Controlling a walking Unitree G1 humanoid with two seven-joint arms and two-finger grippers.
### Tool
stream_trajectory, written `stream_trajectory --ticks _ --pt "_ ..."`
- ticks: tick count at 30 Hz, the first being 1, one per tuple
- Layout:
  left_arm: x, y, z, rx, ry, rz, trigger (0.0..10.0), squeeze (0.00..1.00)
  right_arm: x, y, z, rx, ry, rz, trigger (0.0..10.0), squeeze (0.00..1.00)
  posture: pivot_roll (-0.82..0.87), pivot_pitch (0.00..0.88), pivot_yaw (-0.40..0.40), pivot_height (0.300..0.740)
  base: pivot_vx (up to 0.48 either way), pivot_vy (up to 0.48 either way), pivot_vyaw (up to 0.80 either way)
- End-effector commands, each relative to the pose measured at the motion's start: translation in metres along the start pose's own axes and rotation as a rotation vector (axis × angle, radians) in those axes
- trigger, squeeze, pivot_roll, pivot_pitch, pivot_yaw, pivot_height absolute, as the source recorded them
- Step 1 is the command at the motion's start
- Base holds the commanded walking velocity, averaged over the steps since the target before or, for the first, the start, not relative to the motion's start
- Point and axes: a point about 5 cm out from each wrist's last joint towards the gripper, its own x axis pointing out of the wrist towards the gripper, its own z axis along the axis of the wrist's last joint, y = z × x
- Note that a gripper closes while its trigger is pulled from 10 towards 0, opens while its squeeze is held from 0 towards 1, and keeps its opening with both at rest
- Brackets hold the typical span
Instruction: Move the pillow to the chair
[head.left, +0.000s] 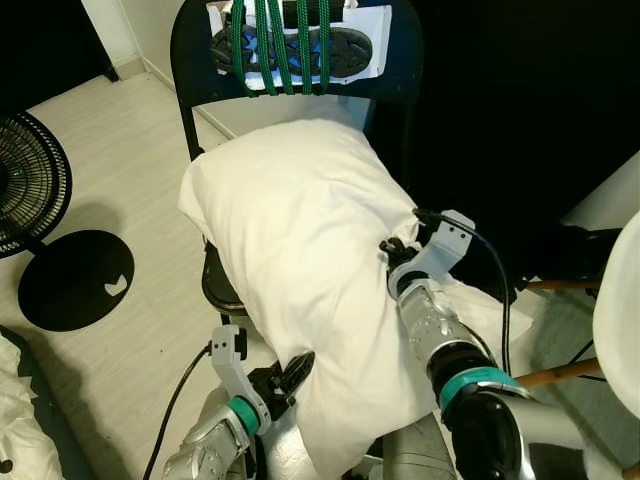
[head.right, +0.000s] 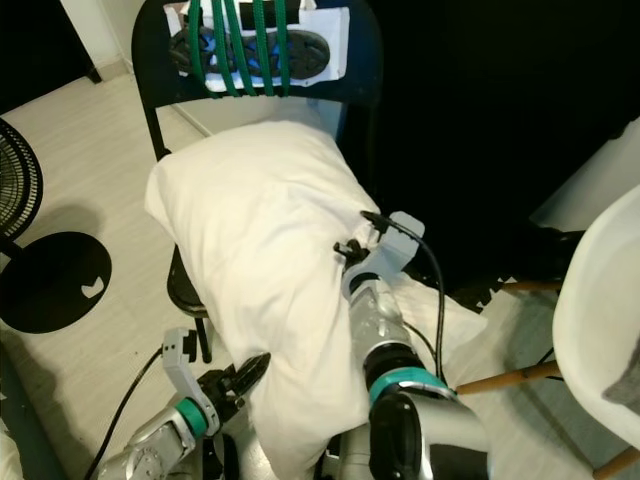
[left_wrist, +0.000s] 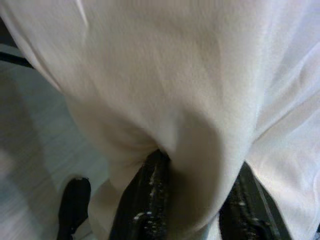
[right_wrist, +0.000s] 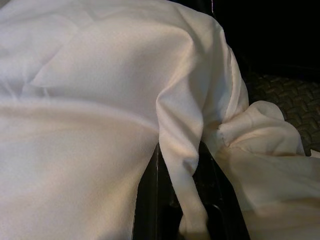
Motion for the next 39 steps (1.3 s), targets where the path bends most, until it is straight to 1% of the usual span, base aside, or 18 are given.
stream_trajectory --ticks 1,6,8,12,15,18,20,23,24,25,27,28,29,31,34,36,37,39 --pt "-0.002 0.004 -0.005 0.019 0.021 0.035 0.0 0.0 -0.008 -0.003 -0.026 0.0 0.085 -0.001 10.0 0.0 0.06 0.227 0.051 0.622 0.0 0.0 0.0" --pt "0.006 0.009 0.006 0.091 0.0 0.093 0.0 0.0 -0.015 -0.008 -0.038 -0.022 0.103 0.0 10.0 0.0 0.06 0.227 0.051 0.622 0.0 0.0 0.0" --pt "0.006 0.009 0.006 0.091 0.0 0.093 0.0 0.0 -0.015 -0.008 -0.038 -0.022 0.103 0.0 10.0 0.0 0.06 0.227 0.051 0.622 0.0 0.0 0.0" --pt "0.014 0.01 0.018 0.124 -0.024 0.122 0.0 0.0 -0.018 -0.011 -0.044 -0.031 0.112 -0.008 10.0 0.0 0.07 0.231 0.058 0.622 0.0 0.0 0.0" --pt "0.023 0.008 0.032 0.18 -0.033 0.133 0.0 0.0 -0.019 -0.015 -0.045 -0.05 0.115 -0.019 10.0 0.0 0.07 0.236 0.059 0.622 0.0 0.0 0.0" --pt "0.038 0.001 0.059 0.241 -0.075 0.149 0.0 0.0 -0.018 -0.02 -0.04 -0.068 0.108 -0.043 10.0 0.0 0.06 0.239 0.06 0.622 0.0 0.0 0.0" --pt "0.048 -0.004 0.079 0.314 -0.094 0.166 0.0 0.0 -0.016 -0.02 -0.035 -0.069 0.101 -0.046 10.0 0.0 0.06 0.24 0.059 0.622 0.0 0.0 0.0" --pt "0.051 -0.006 0.088 0.343 -0.101 0.179 0.0 0.0 -0.015 -0.019 -0.034 -0.07 0.098 -0.045 10.0 0.0 0.06 0.241 0.06 0.622 0.0 0.0 0.0" --pt "0.055 -0.008 0.102 0.376 -0.122 0.204 0.0 0.0 -0.014 -0.017 -0.033 -0.08 0.096 -0.038 10.0 0.0 0.06 0.241 0.063 0.622 0.0 0.0 0.0" --pt "0.055 -0.008 0.102 0.376 -0.122 0.204 0.0 0.0 -0.014 -0.017 -0.033 -0.08 0.096 -0.038 10.0 0.0 0.06 0.241 0.063 0.622 0.0 0.0 0.0" --pt "0.059 -0.013 0.138 0.453 -0.187 0.263 0.0 0.0 -0.013 -0.008 -0.033 -0.111 0.09 -0.008 10.0 0.0 0.06 0.241 0.067 0.622 0.0 0.0 0.0" --pt "0.06 -0.016 0.155 0.494 -0.223 0.291 0.0 0.0 -0.013 -0.003 -0.034 -0.139 0.082 0.008 10.0 0.0 0.05 0.241 0.071 0.622 0.0 0.0 0.0" --pt "0.06 -0.016 0.155 0.494 -0.223 0.291 0.0 0.0 -0.013 -0.003 -0.034 -0.139 0.082 0.008 10.0 0.0 0.05 0.241 0.071 0.622 0.0 0.0 0.0" --pt "0.058 -0.019 0.175 0.545 -0.268 0.335 0.0 0.0 -0.014 0.003 -0.036 -0.182 0.073 0.029 10.0 0.0 0.05 0.242 0.074 0.622 0.0 0.0 0.0" --pt "0.056 -0.018 0.183 0.584 -0.284 0.37 0.0 0.0 -0.015 0.005 -0.037 -0.208 0.069 0.036 10.0 0.0 0.05 0.242 0.074 0.622 0.0 0.0 0.0" --pt "0.049 -0.013 0.194 0.696 -0.317 0.46 0.0 0.0 -0.016 0.007 -0.041 -0.249 0.067 0.026 10.0 0.0 0.05 0.247 0.075 0.622 0.0 0.0 0.0" --pt "0.047 -0.011 0.196 0.725 -0.325 0.482 0.0 0.0 -0.017 0.006 -0.042 -0.255 0.068 0.019 10.0 0.0 0.05 0.247 0.075 0.622 0.0 0.0 0.0" --pt "0.046 -0.01 0.193 0.734 -0.323 0.485 0.0 0.0 -0.017 0.006 -0.043 -0.259 0.069 0.007 10.0 0.0 0.05 0.248 0.074 0.622 0.0 0.0 0.0"
